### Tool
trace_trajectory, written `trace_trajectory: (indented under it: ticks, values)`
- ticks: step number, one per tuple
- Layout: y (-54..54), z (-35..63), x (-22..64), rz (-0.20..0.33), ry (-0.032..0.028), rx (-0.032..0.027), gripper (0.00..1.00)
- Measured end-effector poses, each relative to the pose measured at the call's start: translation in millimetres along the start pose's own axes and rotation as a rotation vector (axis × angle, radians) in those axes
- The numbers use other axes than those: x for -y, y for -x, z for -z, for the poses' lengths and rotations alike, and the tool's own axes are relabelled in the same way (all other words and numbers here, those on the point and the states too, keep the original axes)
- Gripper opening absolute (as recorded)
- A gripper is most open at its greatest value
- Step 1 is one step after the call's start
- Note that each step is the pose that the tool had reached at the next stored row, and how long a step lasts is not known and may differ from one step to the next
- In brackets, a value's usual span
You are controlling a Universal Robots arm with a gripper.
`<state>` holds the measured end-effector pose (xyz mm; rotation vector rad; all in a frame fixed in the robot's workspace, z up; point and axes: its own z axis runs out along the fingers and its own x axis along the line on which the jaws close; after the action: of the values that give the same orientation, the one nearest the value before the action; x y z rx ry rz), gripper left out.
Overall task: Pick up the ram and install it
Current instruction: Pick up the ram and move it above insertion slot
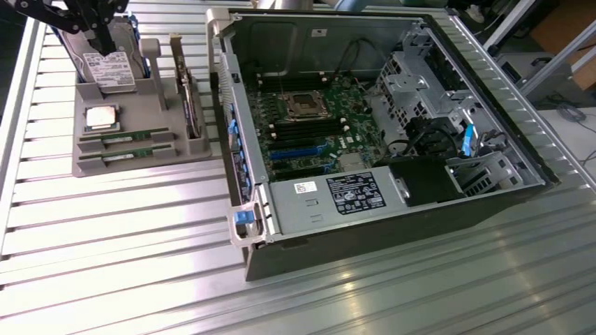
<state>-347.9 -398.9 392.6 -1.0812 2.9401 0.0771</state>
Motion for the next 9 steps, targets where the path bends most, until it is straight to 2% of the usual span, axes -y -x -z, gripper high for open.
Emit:
trace_trajectory:
  ticks: [9]
  values:
    - [0.0,0.0,0.0,0.059,0.0014,-0.0026,0.11]
